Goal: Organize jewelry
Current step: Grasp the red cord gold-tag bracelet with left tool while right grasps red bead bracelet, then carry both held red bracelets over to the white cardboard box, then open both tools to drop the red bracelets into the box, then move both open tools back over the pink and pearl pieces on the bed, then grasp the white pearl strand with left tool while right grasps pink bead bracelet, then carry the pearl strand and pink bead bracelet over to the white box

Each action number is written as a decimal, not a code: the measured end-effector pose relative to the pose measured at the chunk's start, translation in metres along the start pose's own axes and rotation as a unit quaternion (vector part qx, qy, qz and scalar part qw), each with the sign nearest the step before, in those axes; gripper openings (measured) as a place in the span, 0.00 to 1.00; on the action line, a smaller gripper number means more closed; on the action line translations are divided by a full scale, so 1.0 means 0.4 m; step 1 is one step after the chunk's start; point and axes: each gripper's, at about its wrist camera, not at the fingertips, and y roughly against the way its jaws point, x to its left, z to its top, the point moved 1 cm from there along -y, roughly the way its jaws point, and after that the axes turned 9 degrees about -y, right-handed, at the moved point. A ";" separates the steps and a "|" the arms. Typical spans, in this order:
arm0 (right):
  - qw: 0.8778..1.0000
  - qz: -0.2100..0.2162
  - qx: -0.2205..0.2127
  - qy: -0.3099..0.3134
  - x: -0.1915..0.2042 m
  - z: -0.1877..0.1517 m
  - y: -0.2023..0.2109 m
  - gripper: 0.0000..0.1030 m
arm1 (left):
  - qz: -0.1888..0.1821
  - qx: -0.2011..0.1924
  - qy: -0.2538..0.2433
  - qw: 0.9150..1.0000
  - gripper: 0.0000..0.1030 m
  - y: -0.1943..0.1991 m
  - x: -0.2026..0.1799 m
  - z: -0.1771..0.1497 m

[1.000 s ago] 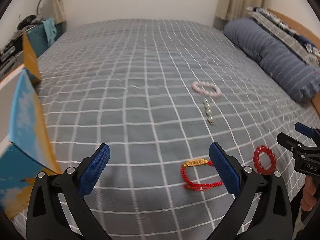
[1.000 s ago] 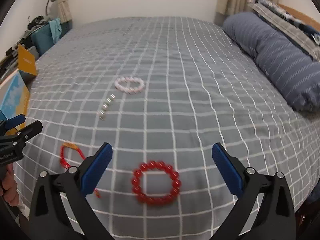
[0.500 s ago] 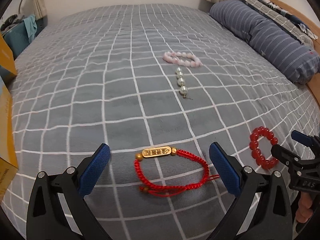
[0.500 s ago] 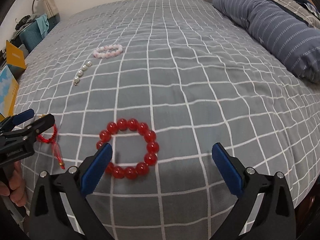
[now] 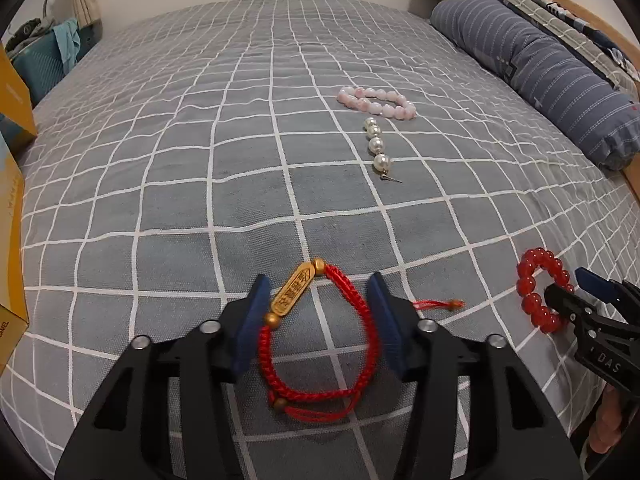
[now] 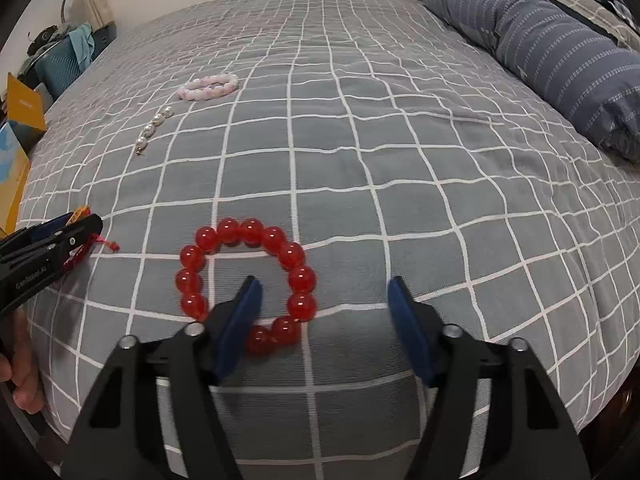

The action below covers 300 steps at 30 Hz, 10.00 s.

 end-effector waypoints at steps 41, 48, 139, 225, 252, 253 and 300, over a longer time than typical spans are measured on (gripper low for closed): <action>0.998 0.029 -0.062 -0.009 0.004 0.032 0.152 0.13 | -0.017 -0.008 -0.028 0.999 0.07 0.107 -0.012 0.021; 0.996 0.067 -0.064 -0.005 0.020 0.044 0.198 0.13 | -0.013 -0.015 -0.028 0.999 0.07 0.151 -0.006 0.029; 0.915 0.268 0.017 0.300 1.280 -0.025 0.317 0.13 | 0.213 0.036 0.309 0.926 0.07 0.574 0.907 -0.393; 0.998 0.055 0.021 0.008 0.203 0.476 -0.127 0.88 | 0.049 -0.052 0.050 0.996 0.95 0.049 0.081 0.222; 0.990 0.089 0.110 -0.007 0.237 0.481 -0.296 0.11 | 0.016 -0.018 0.017 1.000 0.11 -0.152 -0.011 0.227; 0.990 0.088 0.109 -0.006 0.234 0.478 -0.293 0.11 | 0.018 -0.019 0.014 1.000 0.11 -0.151 -0.013 0.226; 0.992 0.125 0.002 0.022 0.281 0.369 0.101 0.11 | 0.046 -0.053 0.052 0.996 0.10 0.218 0.137 0.217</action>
